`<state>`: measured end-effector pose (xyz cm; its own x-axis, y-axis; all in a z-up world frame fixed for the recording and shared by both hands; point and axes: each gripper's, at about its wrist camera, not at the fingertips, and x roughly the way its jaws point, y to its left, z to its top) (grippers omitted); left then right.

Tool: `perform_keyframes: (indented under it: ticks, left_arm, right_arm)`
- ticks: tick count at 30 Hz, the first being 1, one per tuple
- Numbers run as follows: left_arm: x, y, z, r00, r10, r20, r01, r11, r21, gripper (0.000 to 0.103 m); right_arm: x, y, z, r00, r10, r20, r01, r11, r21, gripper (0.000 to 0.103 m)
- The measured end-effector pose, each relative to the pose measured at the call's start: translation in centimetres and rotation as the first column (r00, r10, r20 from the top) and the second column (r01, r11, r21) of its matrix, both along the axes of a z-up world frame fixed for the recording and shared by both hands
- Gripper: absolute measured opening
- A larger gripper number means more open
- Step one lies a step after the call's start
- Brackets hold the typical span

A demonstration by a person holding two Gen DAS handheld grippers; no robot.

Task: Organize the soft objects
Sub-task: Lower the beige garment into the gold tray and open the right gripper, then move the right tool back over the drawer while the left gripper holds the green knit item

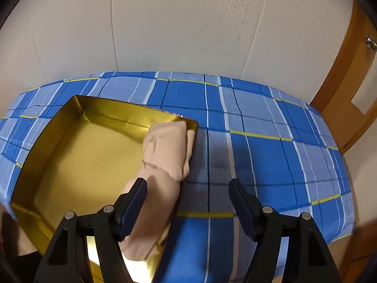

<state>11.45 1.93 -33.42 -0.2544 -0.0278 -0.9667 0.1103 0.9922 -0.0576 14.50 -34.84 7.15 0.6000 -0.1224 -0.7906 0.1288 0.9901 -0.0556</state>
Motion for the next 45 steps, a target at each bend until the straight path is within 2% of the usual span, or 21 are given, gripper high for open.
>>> perform_keyframes:
  ticks: [12, 23, 27, 31, 36, 42, 45]
  left_arm:
    - [0.2, -0.2, 0.1, 1.0, -0.011, 0.019, 0.011, 1.0, 0.007, 0.088]
    - [0.1, -0.6, 0.5, 0.999, -0.015, 0.035, 0.015, 1.0, 0.01, 0.088]
    - [0.1, -0.5, 0.6, 0.999, -0.009, 0.038, 0.008, 1.0, 0.004, 0.088]
    - [-0.1, -0.5, 0.6, 0.999, 0.0, 0.041, 0.0, 1.0, -0.002, 0.088]
    - [-0.3, 0.1, 0.8, 0.998, 0.034, 0.047, -0.032, 0.999, -0.031, 0.088]
    - [-0.4, 1.1, 1.0, 0.994, 0.097, 0.047, -0.093, 0.992, -0.081, 0.085]
    - [-0.6, 1.1, 1.1, 0.994, 0.091, 0.055, -0.086, 0.993, -0.085, 0.082]
  right_arm:
    - [-6.0, -0.3, -0.4, 0.999, 0.03, 0.029, -0.03, 1.0, -0.004, 0.074]
    - [-12.7, -0.3, -3.2, 0.999, 0.033, 0.01, -0.034, 0.994, 0.101, 0.078]
    - [-15.4, -0.2, -6.1, 0.999, 0.033, -0.024, -0.029, 0.988, 0.154, 0.08]
    - [-17.7, 0.6, -10.7, 0.994, 0.043, -0.098, -0.02, 0.974, 0.228, 0.08]
    - [-18.4, 1.8, -15.8, 0.98, 0.049, -0.195, 0.011, 0.954, 0.299, 0.08]
    - [-18.0, 3.6, -20.7, 0.942, 0.093, -0.324, 0.031, 0.934, 0.357, 0.08]
    - [-17.9, 4.7, -23.1, 0.906, 0.124, -0.405, 0.028, 0.937, 0.349, 0.08]
